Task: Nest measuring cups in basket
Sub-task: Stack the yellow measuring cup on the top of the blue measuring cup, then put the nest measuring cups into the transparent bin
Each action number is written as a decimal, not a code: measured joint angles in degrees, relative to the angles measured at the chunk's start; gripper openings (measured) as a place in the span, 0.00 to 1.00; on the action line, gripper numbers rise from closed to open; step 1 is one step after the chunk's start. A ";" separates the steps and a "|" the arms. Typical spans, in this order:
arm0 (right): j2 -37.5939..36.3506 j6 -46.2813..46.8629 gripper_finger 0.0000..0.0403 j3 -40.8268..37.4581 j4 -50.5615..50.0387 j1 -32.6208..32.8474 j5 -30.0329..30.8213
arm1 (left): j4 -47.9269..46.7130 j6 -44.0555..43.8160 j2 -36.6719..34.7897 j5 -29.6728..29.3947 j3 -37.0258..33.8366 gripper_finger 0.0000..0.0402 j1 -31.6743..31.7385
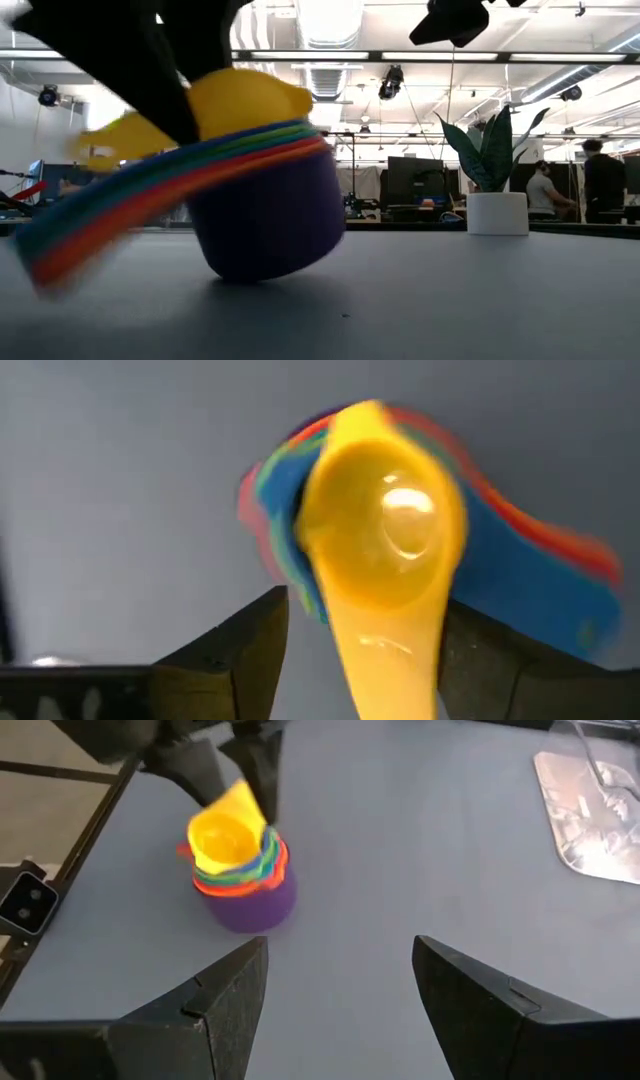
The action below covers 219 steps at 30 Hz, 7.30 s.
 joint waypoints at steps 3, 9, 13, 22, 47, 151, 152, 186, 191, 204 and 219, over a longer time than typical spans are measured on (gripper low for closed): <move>0.58 -0.02 0.59 0.00 0.16 0.00 0.01 | -0.11 0.03 0.01 0.98 1.52 0.52 -0.58; 1.09 0.12 0.58 0.00 0.76 0.00 0.00 | -1.22 0.24 0.01 -1.22 4.40 0.52 -0.74; 1.29 0.58 0.58 0.00 0.92 0.00 0.03 | -2.17 0.26 0.01 -2.37 4.74 0.52 -0.49; 1.51 0.90 0.59 0.00 1.21 0.00 0.02 | -3.98 -0.97 0.01 -2.49 4.55 0.52 -0.35; 10.38 5.43 0.57 -16.51 41.68 4.26 -1.14 | 28.56 -28.14 -25.97 9.46 -35.27 0.41 -4.83; 42.69 13.35 0.02 26.27 7.11 7.02 6.08 | 34.21 -25.17 -11.93 7.72 -25.97 0.10 -0.50; 42.69 13.35 0.02 26.27 7.19 7.02 6.10 | 34.21 -24.83 -11.93 7.72 -25.97 0.10 -0.49; 36.47 14.41 0.02 26.56 -8.58 16.39 22.06 | 22.36 -13.78 -12.37 -9.70 -26.27 0.10 -12.28; 35.89 14.18 0.02 26.49 -9.66 17.62 25.80 | 22.77 -13.58 -11.66 -12.43 -26.27 0.10 -12.76; 35.89 15.56 0.02 26.11 -11.96 17.77 25.96 | 21.62 -9.62 -9.32 -12.30 -22.50 0.47 -12.97; 35.89 17.76 0.02 26.08 -15.09 18.38 25.97 | 11.88 9.93 6.74 -31.75 -5.68 0.71 -14.19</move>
